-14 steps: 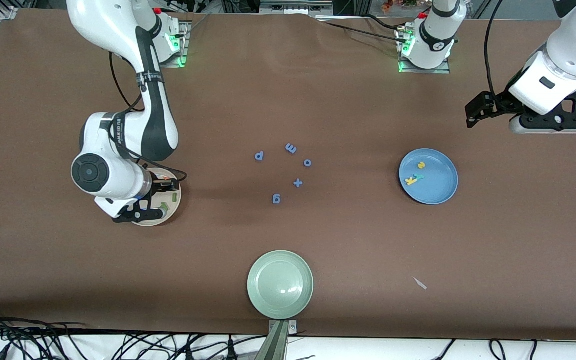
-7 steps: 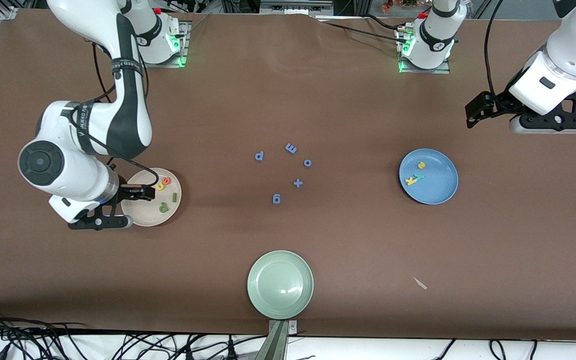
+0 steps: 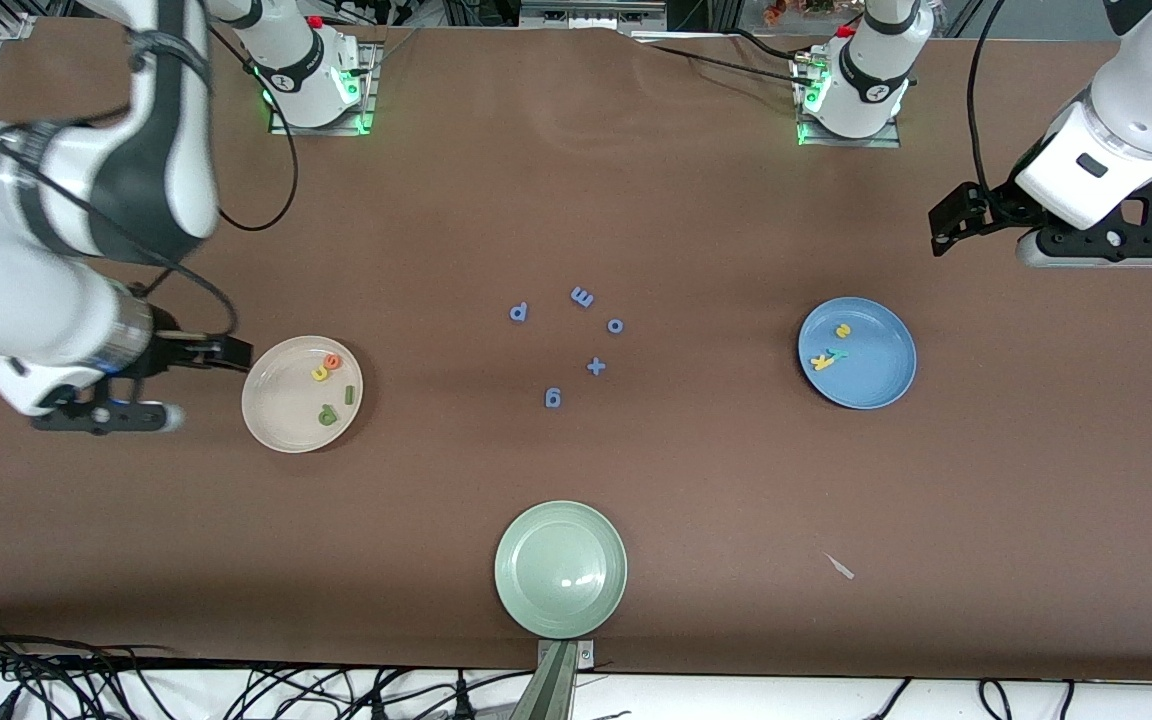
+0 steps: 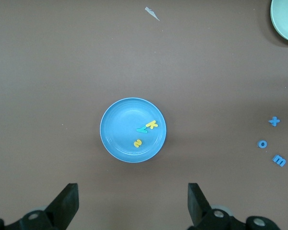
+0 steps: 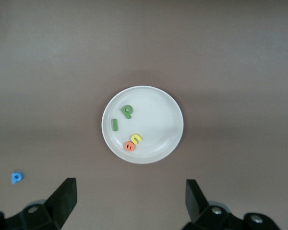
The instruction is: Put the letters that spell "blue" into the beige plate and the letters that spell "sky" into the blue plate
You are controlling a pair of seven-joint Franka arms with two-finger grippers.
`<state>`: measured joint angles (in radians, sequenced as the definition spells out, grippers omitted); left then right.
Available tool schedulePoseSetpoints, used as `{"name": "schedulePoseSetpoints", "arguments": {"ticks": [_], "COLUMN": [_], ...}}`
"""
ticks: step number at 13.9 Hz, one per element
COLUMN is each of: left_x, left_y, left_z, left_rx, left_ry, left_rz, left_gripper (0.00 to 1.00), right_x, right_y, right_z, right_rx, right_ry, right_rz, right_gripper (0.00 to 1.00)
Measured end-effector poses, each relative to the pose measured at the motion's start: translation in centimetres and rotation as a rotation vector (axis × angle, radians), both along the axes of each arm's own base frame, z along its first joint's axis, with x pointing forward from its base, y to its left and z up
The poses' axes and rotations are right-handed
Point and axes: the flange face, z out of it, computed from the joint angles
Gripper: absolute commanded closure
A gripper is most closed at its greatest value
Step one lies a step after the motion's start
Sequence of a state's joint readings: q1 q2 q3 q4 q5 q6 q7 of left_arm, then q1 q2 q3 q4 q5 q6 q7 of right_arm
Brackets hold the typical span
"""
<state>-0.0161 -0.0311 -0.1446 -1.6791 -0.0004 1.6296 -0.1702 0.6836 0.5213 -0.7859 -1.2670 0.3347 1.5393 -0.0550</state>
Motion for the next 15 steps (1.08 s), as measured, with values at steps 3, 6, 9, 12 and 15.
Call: {"name": "schedulePoseSetpoints", "arguments": {"ticks": [3,6,9,12,15], "left_x": [0.0,0.0,-0.1,-0.1,-0.1], "left_y": [-0.1,-0.1,-0.1,-0.1,-0.1], "left_z": [0.0,0.0,0.0,0.0,0.0], "left_rx": [0.0,0.0,0.001,0.001,0.001], "left_ry": [0.0,0.001,0.003,0.004,0.004], "left_rz": [-0.002,-0.002,-0.002,-0.003,-0.003], "left_gripper": [0.0,0.0,0.0,0.0,0.0], "right_x": [-0.9,-2.1,-3.2,-5.4,-7.2], "right_y": [-4.0,-5.3,-6.4,-6.9,-7.4], "right_z": [3.5,5.9,6.1,6.6,7.7], "right_rx": [0.016,0.041,0.052,0.045,0.059], "right_ry": [-0.017,-0.029,-0.014,0.002,-0.004], "right_rz": [0.015,0.028,0.018,0.013,0.013], "right_gripper": [0.0,0.0,0.0,0.0,0.0]}}
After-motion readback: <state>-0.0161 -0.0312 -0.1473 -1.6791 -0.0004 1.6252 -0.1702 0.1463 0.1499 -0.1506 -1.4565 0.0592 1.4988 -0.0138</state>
